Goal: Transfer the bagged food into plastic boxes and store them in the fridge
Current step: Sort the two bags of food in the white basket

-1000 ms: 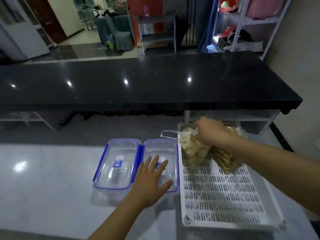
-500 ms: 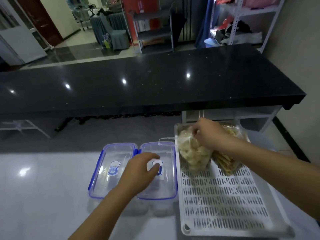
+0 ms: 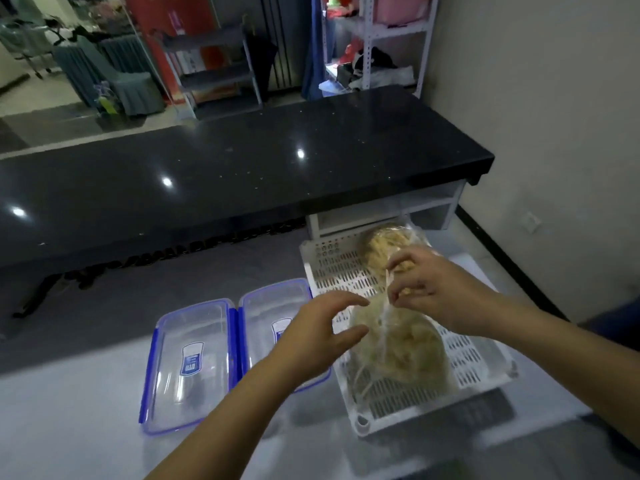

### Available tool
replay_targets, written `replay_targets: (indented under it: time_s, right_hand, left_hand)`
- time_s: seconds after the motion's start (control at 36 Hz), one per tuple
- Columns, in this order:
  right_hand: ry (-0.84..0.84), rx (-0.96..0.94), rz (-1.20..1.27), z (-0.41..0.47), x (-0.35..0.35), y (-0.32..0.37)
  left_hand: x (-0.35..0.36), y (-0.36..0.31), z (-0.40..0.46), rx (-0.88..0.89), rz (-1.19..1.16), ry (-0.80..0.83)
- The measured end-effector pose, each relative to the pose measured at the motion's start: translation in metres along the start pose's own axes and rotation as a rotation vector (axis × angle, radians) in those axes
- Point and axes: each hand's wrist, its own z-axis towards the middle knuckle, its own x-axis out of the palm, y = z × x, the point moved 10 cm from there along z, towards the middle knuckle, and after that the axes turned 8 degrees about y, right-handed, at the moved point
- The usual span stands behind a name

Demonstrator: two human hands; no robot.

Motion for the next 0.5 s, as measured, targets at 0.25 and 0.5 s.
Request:
replay_targets:
  time_s: [0.25, 0.5]
  right_hand:
    - [-0.16, 0.204, 0.127, -0.075, 0.036, -0.057]
    - [-0.229, 0.189, 0.182, -0.103, 0.051, -0.056]
  left_hand:
    - [0.063, 0.001, 0.005, 0.009, -0.034, -0.035]
    - [0.064, -0.005, 0.003, 0.0, -0.061, -0.091]
